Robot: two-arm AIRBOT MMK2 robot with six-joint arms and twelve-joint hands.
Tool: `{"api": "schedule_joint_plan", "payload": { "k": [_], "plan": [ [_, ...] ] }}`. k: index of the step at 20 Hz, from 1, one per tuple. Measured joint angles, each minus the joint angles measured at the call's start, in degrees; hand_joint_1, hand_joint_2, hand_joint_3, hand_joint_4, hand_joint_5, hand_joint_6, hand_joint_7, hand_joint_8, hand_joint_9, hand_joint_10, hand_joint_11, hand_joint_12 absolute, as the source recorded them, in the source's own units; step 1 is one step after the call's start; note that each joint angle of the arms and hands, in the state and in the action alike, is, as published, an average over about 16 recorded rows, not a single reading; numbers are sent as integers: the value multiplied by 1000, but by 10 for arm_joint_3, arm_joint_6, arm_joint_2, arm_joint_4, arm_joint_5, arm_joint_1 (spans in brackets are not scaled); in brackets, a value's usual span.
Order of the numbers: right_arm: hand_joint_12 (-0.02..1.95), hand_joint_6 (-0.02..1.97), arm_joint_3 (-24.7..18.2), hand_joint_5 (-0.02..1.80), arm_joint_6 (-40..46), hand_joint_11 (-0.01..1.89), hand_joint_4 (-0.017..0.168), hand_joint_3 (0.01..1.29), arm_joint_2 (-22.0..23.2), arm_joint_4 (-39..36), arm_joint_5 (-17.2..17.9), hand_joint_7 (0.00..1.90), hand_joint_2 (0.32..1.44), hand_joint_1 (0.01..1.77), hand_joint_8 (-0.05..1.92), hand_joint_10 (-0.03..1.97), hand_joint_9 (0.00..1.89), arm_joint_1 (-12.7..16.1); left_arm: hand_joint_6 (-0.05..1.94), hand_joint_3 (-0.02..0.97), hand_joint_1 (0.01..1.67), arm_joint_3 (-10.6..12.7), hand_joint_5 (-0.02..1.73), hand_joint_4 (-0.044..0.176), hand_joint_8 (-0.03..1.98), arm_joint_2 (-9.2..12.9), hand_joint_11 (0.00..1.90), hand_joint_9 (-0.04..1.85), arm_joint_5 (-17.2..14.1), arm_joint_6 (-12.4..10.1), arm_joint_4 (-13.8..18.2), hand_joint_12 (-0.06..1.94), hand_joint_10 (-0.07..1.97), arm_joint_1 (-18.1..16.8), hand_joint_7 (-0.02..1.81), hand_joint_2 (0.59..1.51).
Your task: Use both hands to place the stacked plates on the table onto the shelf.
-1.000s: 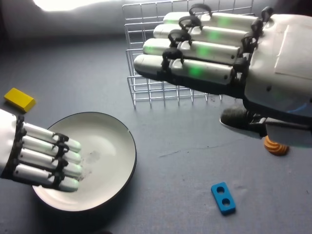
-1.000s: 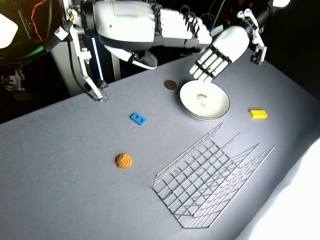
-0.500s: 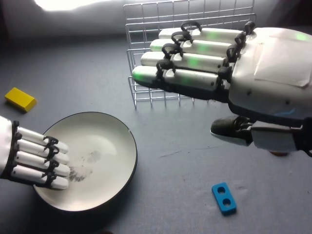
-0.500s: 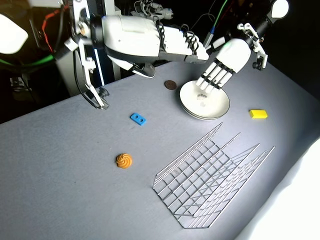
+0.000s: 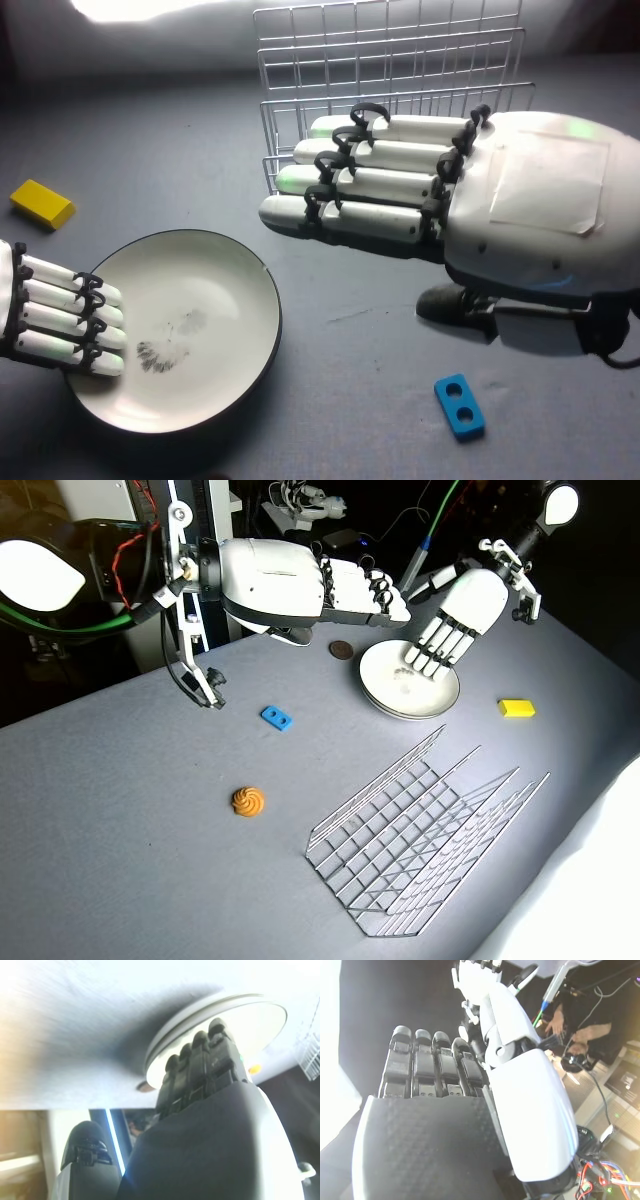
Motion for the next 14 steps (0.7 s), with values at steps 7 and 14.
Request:
{"api": "schedule_joint_plan", "payload": {
  "k": [7, 14],
  "plan": [
    [-9, 18, 2, 21, -37, 21, 4, 23, -22, 0, -17, 19, 1240, 1115, 12, 8, 21, -11, -6, -1, 24, 12, 27, 0, -2, -7, 17, 15, 4, 5, -2, -14, -7, 6, 11, 1118],
    [-9, 18, 4, 21, -78, 21, 3, 24, -39, 1, -45, 19, 1247, 1110, 13, 8, 22, -10, -9, -2, 24, -3, 20, -1, -8, -8, 16, 14, 16, 9, 0, -14, -14, 6, 0, 1116]
  ]
}}
